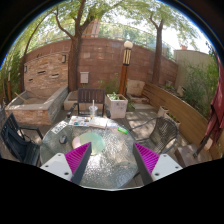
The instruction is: Arrange mouse
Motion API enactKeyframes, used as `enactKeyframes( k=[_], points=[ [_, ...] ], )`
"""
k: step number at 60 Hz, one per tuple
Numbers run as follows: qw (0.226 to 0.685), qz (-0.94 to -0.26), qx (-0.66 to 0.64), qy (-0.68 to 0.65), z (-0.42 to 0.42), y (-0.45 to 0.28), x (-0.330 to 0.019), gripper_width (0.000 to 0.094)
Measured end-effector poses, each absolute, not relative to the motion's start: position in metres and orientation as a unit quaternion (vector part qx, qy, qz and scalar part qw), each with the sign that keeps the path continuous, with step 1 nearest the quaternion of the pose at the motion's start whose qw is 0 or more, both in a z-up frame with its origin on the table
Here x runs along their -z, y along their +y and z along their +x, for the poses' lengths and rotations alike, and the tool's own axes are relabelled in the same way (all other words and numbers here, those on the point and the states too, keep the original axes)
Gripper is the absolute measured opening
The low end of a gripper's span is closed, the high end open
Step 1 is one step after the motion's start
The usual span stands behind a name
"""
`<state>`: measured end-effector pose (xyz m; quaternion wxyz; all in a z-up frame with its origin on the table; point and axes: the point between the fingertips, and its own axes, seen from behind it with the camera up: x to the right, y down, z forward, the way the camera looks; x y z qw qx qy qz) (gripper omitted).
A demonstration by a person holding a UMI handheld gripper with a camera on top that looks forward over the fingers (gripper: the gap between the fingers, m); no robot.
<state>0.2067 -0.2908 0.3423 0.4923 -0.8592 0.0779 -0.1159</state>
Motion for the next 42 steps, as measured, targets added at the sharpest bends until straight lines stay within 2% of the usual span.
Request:
enactKeyframes(
  k=[8, 13, 20, 22, 30, 42],
  points=[
    [0.475, -0.869, 0.107, 0.082, 0.200, -0.297, -0.328, 0.0849],
    [0.460, -0.878, 0.100, 0.084, 0.198, -0.301, -0.301, 0.0854],
    [0.424, -0.898, 0.090, 0.077, 0.184, -0.309, -0.242, 0.0849],
    [0.413, -0.904, 0.087, 0.072, 0.179, -0.308, -0.216, 0.0851],
    [0.360, -0.930, 0.061, 0.040, 0.120, -0.300, -0.140, 0.0851],
    [0.358, -0.934, 0.012, 0.015, 0.014, -0.195, -0.071, 0.0856]
  ],
)
